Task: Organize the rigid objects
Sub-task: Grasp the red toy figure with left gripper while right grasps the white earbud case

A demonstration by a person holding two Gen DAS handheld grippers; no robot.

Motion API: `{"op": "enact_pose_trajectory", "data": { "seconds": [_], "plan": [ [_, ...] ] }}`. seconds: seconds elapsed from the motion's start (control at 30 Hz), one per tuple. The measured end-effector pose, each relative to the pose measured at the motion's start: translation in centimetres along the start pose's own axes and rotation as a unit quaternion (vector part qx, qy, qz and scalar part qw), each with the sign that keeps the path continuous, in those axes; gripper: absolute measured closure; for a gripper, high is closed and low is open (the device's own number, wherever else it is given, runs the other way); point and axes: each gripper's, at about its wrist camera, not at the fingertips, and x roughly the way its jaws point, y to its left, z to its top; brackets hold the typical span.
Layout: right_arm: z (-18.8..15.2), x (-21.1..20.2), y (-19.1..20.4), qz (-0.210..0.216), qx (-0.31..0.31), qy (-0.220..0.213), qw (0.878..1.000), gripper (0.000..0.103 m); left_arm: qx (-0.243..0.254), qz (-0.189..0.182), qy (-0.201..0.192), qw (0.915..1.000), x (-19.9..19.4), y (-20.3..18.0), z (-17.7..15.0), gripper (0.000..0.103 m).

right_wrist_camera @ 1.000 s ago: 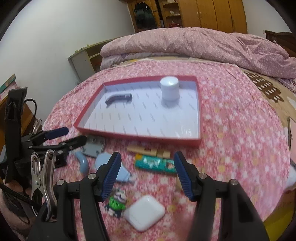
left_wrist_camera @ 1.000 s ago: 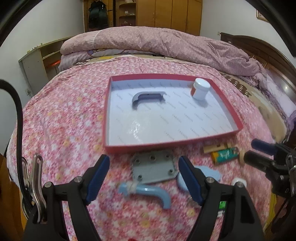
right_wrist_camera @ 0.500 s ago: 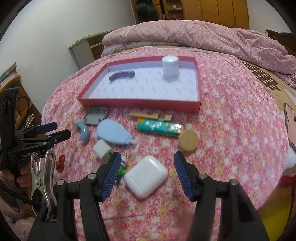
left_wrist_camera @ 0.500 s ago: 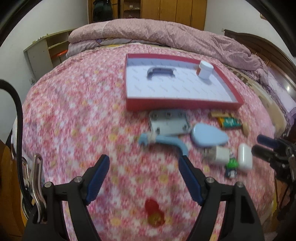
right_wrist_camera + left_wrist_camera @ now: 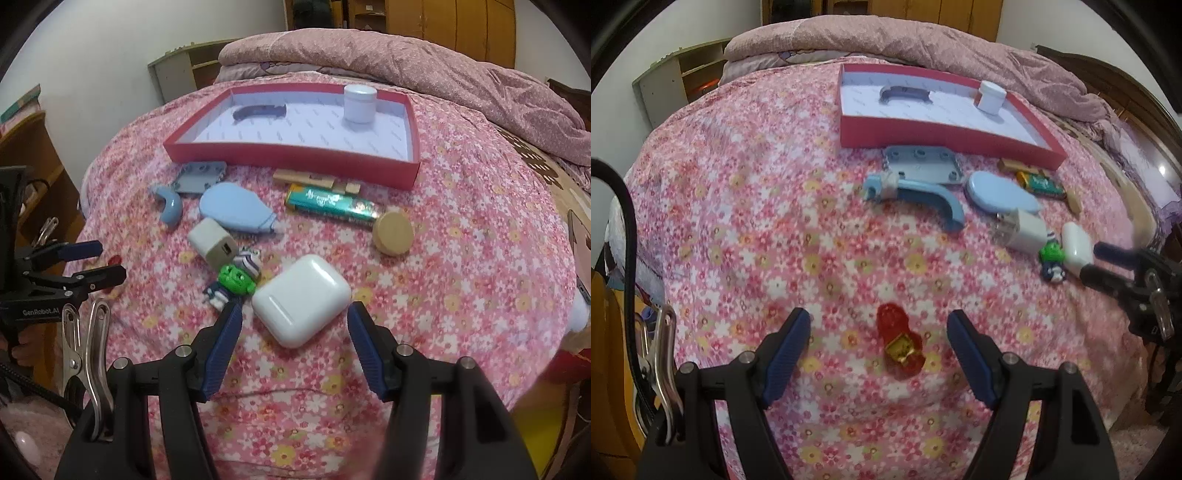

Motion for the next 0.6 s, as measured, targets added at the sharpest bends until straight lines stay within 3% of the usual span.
{"op": "enact_pose_trajectory", "data": {
  "seconds": [0.2,0.37,0.47,0.6],
  "plan": [
    [-0.6,0.7,0.0,0.002,0.001,0.010,1.000,0.042,0.025,0.005,-0.009,0.9996,-0.1,-0.9,-0.7,0.034],
    [-0.6,1.3,0.2,0.001,-0.003,0.015,1.000,0.042,0.034,0.004,-0.018,0.9992,-0.2,-1.4,-0.8,0.056],
    [-0.6,1.4,0.2,-0.001,-0.005,0.015,1.000,0.042,0.035,-0.002,-0.018,0.9992,-0.3,-1.6,-0.8,0.062],
    [-0.1,1.5,0.1,-0.001,0.002,0.012,1.000,0.042,0.038,-0.021,-0.016,0.9989,-0.4,-2.0,-1.1,0.062]
  ]
}}
